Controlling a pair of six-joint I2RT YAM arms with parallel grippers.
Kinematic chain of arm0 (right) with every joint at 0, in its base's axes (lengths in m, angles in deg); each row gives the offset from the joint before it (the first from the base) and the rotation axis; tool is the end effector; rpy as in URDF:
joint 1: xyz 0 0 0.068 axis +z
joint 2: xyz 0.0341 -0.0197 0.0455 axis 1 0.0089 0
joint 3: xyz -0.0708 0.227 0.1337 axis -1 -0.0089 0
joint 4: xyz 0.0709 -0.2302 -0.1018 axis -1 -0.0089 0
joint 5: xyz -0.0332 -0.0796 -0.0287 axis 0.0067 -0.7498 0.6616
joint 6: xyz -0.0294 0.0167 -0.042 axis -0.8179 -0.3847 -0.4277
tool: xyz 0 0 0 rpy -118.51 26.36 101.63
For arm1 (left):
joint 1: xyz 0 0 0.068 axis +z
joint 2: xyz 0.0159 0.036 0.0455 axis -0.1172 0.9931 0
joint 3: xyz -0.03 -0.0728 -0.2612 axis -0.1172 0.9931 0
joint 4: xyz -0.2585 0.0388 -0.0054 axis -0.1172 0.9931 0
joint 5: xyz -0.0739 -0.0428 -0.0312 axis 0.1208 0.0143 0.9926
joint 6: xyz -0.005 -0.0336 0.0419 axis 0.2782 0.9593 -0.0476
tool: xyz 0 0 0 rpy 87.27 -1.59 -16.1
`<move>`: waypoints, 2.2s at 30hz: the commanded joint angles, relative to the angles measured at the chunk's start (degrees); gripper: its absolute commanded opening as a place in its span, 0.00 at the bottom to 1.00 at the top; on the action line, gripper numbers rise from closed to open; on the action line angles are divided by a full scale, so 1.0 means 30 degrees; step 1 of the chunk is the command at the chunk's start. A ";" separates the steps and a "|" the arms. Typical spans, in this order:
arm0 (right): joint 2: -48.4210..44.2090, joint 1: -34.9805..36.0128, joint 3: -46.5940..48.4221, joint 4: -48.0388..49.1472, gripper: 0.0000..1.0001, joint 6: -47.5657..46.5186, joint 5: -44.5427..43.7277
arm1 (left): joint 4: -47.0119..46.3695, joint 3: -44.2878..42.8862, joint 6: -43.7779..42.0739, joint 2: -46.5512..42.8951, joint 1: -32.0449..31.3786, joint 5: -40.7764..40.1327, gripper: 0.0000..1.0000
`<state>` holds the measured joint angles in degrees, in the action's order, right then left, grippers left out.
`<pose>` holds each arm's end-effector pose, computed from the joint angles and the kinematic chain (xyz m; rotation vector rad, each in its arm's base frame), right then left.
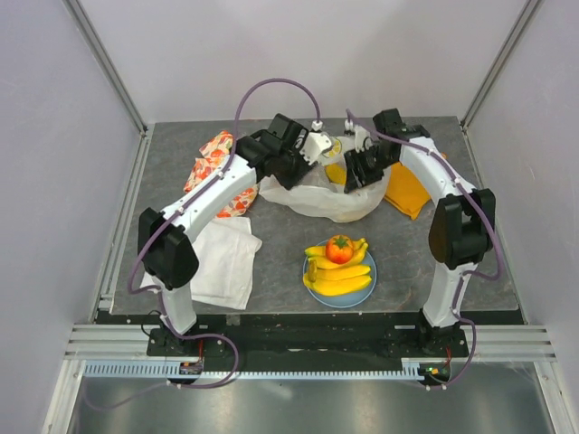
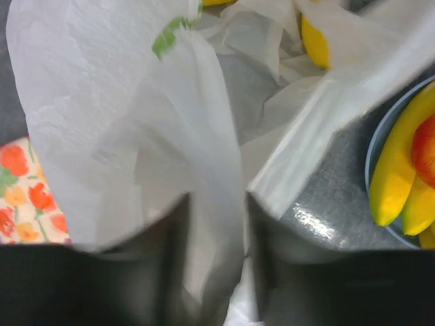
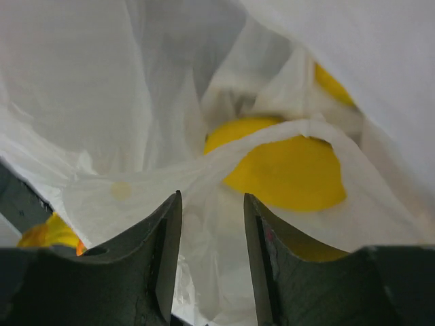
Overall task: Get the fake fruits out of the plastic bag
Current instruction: Adjust the plastic bag at the center of the board.
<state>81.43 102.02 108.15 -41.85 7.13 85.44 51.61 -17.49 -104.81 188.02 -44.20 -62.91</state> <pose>0.4028 0.1079 0.2774 -0.6815 2.5216 0.7145 0.3271 -0.2537 0.3308 1.2508 2.0895 -0.2007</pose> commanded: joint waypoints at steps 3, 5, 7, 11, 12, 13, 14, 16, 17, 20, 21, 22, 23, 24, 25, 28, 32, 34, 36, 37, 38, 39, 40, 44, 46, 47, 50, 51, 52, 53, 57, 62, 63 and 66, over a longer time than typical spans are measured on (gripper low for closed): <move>-0.3648 0.0948 -0.3843 -0.2916 0.47 -0.2270 -0.1575 | -0.0062 -0.0107 0.1778 -0.1586 0.1826 0.1140 0.02; -0.4408 0.1211 -0.4778 -0.3209 0.47 -0.3114 -0.2216 | -0.0120 0.0098 0.2390 -0.2202 0.2147 0.1875 0.02; -0.4850 0.1533 -0.5600 -0.3152 0.47 -0.3820 -0.2891 | -0.0295 0.0450 0.3065 -0.2524 0.2324 0.2725 0.02; -0.5117 0.1593 -0.4823 -0.3005 0.47 -0.4146 -0.2780 | -0.0383 0.1212 0.4471 -0.2818 0.2355 0.4395 0.01; -0.5058 0.1593 -0.4204 -0.2889 0.49 -0.4262 -0.2197 | -0.0384 0.1358 0.4591 -0.2819 0.2384 0.4978 0.02; -0.4971 0.1680 -0.3560 -0.2568 0.52 -0.4408 -0.2076 | -0.0413 0.1417 0.4708 -0.2790 0.2355 0.5100 0.02; -0.4564 0.1710 -0.2016 -0.2478 0.56 -0.4583 -0.2132 | -0.0413 0.1360 0.4912 -0.2761 0.2384 0.5159 0.02; -0.3338 0.1857 -0.0135 -0.2477 0.59 -0.5254 -0.1987 | -0.0442 0.1184 0.4886 -0.2760 0.2355 0.5306 0.02; -0.2865 0.1886 0.1469 -0.2535 0.60 -0.5491 -0.1870 | -0.0587 0.1184 0.4885 -0.2760 0.2384 0.5335 0.02; -0.0581 0.1973 0.3876 -0.3061 0.61 -0.6574 -0.1986 | -0.0647 0.1067 0.5031 -0.2731 0.2384 0.5423 0.02; -0.0024 0.1945 0.4323 -0.3266 0.60 -0.6838 -0.2102 | -0.0647 0.1066 0.4974 -0.2760 0.2384 0.5684 0.02; 0.0996 0.1945 0.4733 -0.3674 0.60 -0.7508 -0.2510 | -0.0647 0.1066 0.4973 -0.2760 0.2384 0.5745 0.02; 0.1471 0.1945 0.5376 -0.3881 0.59 -0.7805 -0.2746 | -0.0618 0.1037 0.5031 -0.2789 0.2413 0.5804 0.02; 0.1881 0.1974 0.5614 -0.4029 0.59 -0.8127 -0.3009 | -0.0618 0.0979 0.5032 -0.2819 0.2442 0.5891 0.02; 0.2524 0.1974 0.5819 -0.4175 0.59 -0.8478 -0.3215 | -0.0618 0.0921 0.5061 -0.2819 0.2442 0.5921 0.01; 0.3434 0.1916 0.6114 -0.4118 0.56 -0.9242 -0.3773 | -0.0501 0.0745 0.4915 -0.2761 0.2530 0.5921 0.01; 0.4404 0.1740 0.6261 -0.3096 0.56 -0.8456 -0.4709 | -0.0443 0.0481 0.4856 -0.2585 0.2735 0.6067 0.02; 0.4667 0.1536 0.6087 -0.2012 0.63 -0.7489 -0.4973 | -0.0443 0.0423 0.4769 -0.2526 0.2735 0.6126 0.02; 0.4785 0.1447 0.5940 -0.1194 0.69 -0.6961 -0.5500 | -0.0443 0.0364 0.4739 -0.2496 0.2765 0.6302 0.02; 0.4931 0.1476 0.5823 -0.1014 0.74 -0.6929 -0.5560 | -0.0471 0.0363 0.4710 -0.2468 0.2765 0.6389 0.02; 0.5078 0.1447 0.5793 -0.0896 0.76 -0.6929 -0.5619 | -0.0414 0.0363 0.4709 -0.2409 0.2765 0.6709 0.02; 0.5253 0.1447 0.5850 -0.0750 0.79 -0.6871 -0.5706 | -0.0413 0.0363 0.4709 -0.2380 0.2765 0.6828 0.02; 0.5690 0.1476 0.6054 -0.0691 0.84 -0.6870 -0.5707 | -0.0413 0.0363 0.4738 -0.2350 0.2736 0.6946 0.02; 0.7010 0.1505 0.7021 -0.0690 0.84 -0.7279 -0.5649 | -0.0326 0.0247 0.4710 -0.1970 0.2765 0.7268 0.02; 0.7743 0.1476 0.7605 -0.0632 0.84 -0.7571 -0.5358 | -0.0354 0.0275 0.4680 -0.1853 0.2765 0.7386 0.02; 0.7890 0.1447 0.7696 -0.0516 0.83 -0.7718 -0.5182 | -0.0354 0.0217 0.4651 -0.1823 0.2765 0.7444 0.02; 0.8184 0.1476 0.7989 0.0245 0.83 -0.8041 -0.4509 | -0.0354 0.0246 0.4622 -0.1677 0.2765 0.7503 0.02; 0.8416 0.1476 0.8164 0.0508 0.83 -0.8129 -0.4419 | -0.0354 0.0275 0.4593 -0.1618 0.2736 0.7532 0.02; 0.8593 0.1476 0.8571 0.0540 0.83 -0.8217 -0.4360 | -0.0354 0.0304 0.4592 -0.1618 0.2764 0.7504 0.02; 0.8769 0.1447 0.8807 0.0569 0.84 -0.8247 -0.4389 | -0.0354 0.0276 0.4563 -0.1589 0.2765 0.7503 0.02; 0.9122 0.1447 0.9103 0.0540 0.72 -0.8628 -0.4301 | -0.0296 0.0217 0.4534 -0.1530 0.2765 0.7504 0.02; 0.7836 0.1388 0.7232 0.0511 0.47 -0.9242 -0.3862 | -0.0267 0.0217 0.4475 -0.1443 0.2765 0.7416 0.02; 0.7166 0.1388 0.6822 0.0598 0.38 -0.9359 -0.3687 | -0.0267 0.0246 0.4475 -0.1471 0.2765 0.7387 0.01; 0.5585 0.1388 0.5210 0.1124 0.24 -0.9419 -0.3336 | -0.0267 0.0159 0.4446 -0.1413 0.2736 0.7416 0.01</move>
<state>105.71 106.37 128.59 -39.66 -19.65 72.61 51.37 -14.74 -91.63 183.32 -36.05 -42.28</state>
